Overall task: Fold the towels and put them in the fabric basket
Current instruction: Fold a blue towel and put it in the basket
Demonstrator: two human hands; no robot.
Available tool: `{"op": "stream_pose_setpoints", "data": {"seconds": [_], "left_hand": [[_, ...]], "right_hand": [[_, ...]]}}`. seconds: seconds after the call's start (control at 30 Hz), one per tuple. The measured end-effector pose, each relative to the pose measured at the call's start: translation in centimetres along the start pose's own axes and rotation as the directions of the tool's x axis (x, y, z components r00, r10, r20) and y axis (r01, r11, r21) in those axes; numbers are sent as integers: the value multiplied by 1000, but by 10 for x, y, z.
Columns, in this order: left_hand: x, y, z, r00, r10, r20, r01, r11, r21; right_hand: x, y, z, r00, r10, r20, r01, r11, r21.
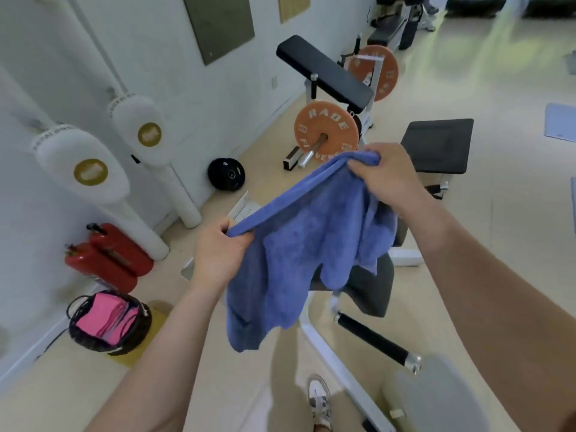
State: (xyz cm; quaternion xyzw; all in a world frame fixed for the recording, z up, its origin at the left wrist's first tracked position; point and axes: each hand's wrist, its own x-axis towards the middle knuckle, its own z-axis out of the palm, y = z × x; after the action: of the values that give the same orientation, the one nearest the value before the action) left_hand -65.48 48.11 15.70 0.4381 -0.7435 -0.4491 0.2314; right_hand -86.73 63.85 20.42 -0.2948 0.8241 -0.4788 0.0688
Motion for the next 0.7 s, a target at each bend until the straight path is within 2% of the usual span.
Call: {"op": "stream_pose_setpoints", "data": {"seconds": [0.07, 0.17, 0.23, 0.3, 0.4, 0.47, 0.53, 0.6, 0.7], "left_hand": [[29, 21, 15, 983, 113, -147, -115, 993, -8], [58, 45, 34, 916, 303, -262, -316, 949, -6], [72, 43, 48, 886, 363, -289, -374, 927, 16], [81, 21, 69, 899, 368, -239, -363, 930, 67], [87, -38, 106, 978, 210, 2, -206, 955, 215], [89, -84, 127, 983, 54, 174, -117, 919, 375], [87, -125, 144, 944, -125, 305, -41, 874, 484], [83, -154, 152, 892, -280, 355, 28, 818, 575], [78, -178, 156, 824, -422, 377, 107, 770, 629]], "right_hand": [[19, 9, -5, 948, -173, -269, 156, 984, -83], [28, 44, -5, 802, -277, -528, 206, 960, -191], [20, 82, 4, 779, -254, -573, 126, 959, -254], [-2, 128, 22, 831, -157, -533, -2, 958, -285], [-47, 191, 55, 860, 115, -497, -271, 928, -255], [-70, 219, 73, 809, 390, -440, -523, 819, -236], [-87, 246, 87, 706, 612, -357, -701, 676, -228], [-98, 264, 93, 604, 722, -337, -793, 587, -165], [-102, 276, 97, 384, 892, -237, -904, 416, 101]]}}
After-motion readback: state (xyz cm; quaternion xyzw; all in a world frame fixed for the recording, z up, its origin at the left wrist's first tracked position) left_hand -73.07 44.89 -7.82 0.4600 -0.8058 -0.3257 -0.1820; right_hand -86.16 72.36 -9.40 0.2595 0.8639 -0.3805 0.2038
